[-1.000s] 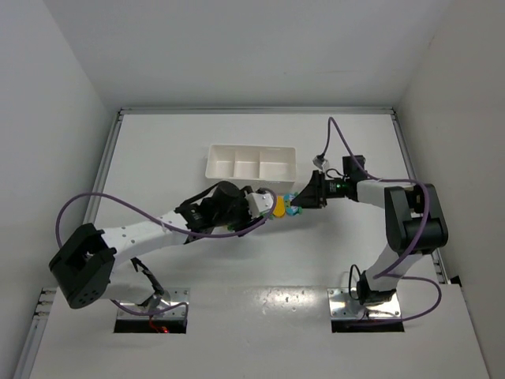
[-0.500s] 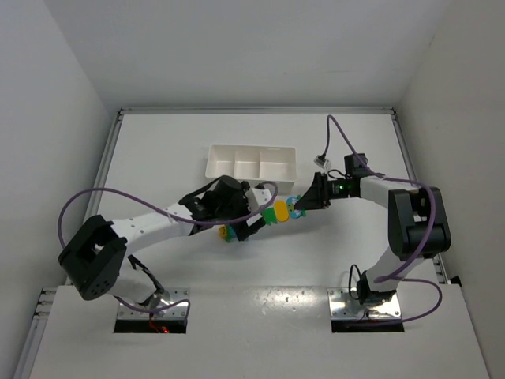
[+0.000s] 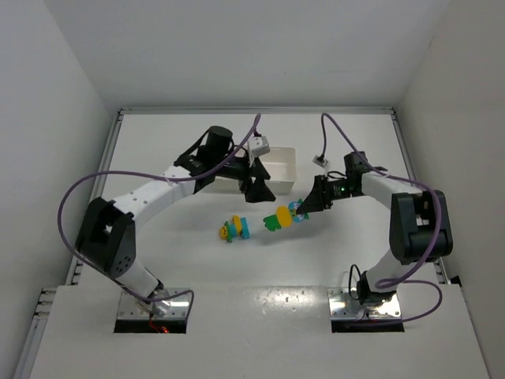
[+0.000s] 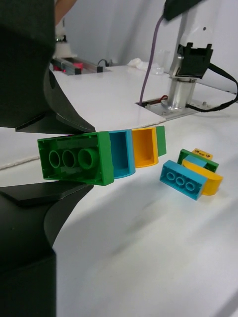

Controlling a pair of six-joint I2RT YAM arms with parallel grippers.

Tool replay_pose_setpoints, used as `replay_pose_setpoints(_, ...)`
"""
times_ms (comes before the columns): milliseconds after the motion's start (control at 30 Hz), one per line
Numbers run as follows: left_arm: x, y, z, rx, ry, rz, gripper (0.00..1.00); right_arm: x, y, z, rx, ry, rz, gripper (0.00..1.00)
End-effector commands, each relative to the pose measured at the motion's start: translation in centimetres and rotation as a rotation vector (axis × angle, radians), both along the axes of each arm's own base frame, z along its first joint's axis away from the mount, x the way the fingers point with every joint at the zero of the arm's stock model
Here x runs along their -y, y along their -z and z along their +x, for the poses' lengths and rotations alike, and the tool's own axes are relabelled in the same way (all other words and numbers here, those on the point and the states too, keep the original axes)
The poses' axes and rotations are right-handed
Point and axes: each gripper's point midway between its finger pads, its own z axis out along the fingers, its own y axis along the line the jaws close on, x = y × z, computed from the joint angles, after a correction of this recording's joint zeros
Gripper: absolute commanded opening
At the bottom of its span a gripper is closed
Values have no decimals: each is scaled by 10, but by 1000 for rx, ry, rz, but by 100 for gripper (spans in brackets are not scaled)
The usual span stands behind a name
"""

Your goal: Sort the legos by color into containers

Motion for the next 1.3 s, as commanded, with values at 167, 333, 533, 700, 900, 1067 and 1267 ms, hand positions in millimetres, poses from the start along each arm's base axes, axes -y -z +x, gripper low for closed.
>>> replay_pose_setpoints(167, 10, 24, -31, -310, 234, -51, 95, -23, -58, 15, 270, -118, 92, 0)
replay_pose_setpoints(333, 10, 32, -20, -307, 204, -27, 94, -33, -69, 10, 285, -158, 122, 0)
replay_pose_setpoints(533, 12, 42, -13, -307, 193, -7, 64, -40, -80, 12, 288, -163, 141, 0)
replay_pose_setpoints(700, 1, 59, -27, -349, 220, 53, 36, -36, -82, 27, 322, -130, 134, 0)
replay_pose_setpoints(900, -19, 72, -36, -338, 237, 110, 10, -27, -80, 41, 337, -87, 110, 0)
replay_pose_setpoints(1067, -37, 93, -35, -322, 196, 190, 28, -24, -70, 41, 308, -75, 107, 0)
replay_pose_setpoints(1267, -33, 81, -18, -322, 150, 136, 72, -27, -72, 36, 297, -93, 121, 0)
